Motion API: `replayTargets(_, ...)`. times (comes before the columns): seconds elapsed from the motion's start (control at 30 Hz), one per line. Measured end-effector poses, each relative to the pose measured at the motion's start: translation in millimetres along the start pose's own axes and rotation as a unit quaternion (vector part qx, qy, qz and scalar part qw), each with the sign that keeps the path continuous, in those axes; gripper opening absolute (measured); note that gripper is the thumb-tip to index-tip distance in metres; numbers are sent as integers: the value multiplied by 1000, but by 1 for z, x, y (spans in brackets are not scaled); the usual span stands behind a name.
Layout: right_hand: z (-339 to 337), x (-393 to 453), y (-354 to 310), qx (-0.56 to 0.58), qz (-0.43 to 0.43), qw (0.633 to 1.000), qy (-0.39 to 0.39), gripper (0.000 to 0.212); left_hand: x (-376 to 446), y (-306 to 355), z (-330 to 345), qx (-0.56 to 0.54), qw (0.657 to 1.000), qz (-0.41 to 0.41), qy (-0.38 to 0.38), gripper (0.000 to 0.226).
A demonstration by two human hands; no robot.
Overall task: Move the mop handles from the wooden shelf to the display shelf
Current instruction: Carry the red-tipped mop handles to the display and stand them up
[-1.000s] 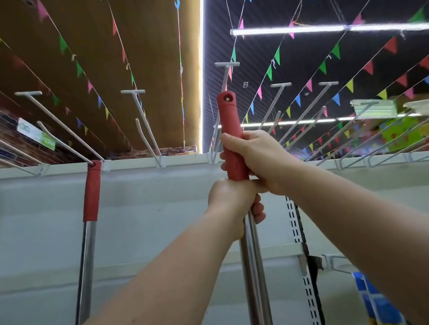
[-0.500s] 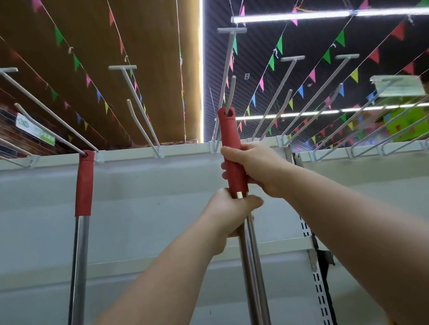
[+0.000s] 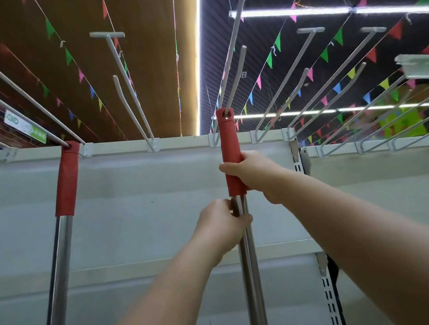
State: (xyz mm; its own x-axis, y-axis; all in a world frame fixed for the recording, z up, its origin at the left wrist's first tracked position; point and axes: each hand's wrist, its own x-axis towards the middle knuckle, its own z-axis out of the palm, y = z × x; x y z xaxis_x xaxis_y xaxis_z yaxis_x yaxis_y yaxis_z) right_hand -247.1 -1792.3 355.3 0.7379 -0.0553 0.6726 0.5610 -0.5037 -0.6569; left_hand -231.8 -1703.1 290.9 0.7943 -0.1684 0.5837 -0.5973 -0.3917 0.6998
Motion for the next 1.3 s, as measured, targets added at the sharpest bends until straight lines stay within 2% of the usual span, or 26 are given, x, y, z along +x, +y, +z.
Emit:
replayTargets(0.17, 0, 7, 15, -79, 6, 997, -4, 33, 10, -6, 5, 68, 997, 10, 31, 12)
replayTargets(0.57, 15, 38, 34, -104, 9, 994, 16, 34, 37, -27, 13, 55, 997, -20, 54, 25)
replayTargets(0.73, 18, 44, 43, -91, 9, 996, 12, 35, 44, -35, 18, 70, 995, -22, 64, 20)
replayTargets(0.87, 18, 42, 48, -68, 6, 998, 6, 25, 46, -37, 21, 83, 994, -23, 72, 21)
replayTargets(1.1, 21, 36, 55, -19, 2, 1000, 7, 29, 43, -36, 20, 76, 995, -7, 72, 14)
replayTargets(1.2, 22, 25, 56, -44, 5, 999, 5, 31, 40, -34, 22, 82, 994, -15, 69, 17)
replayTargets(1.3, 21, 9, 57, -97, -11, 994, 49, 42, 34, -35, 24, 73, 995, -38, 62, 28)
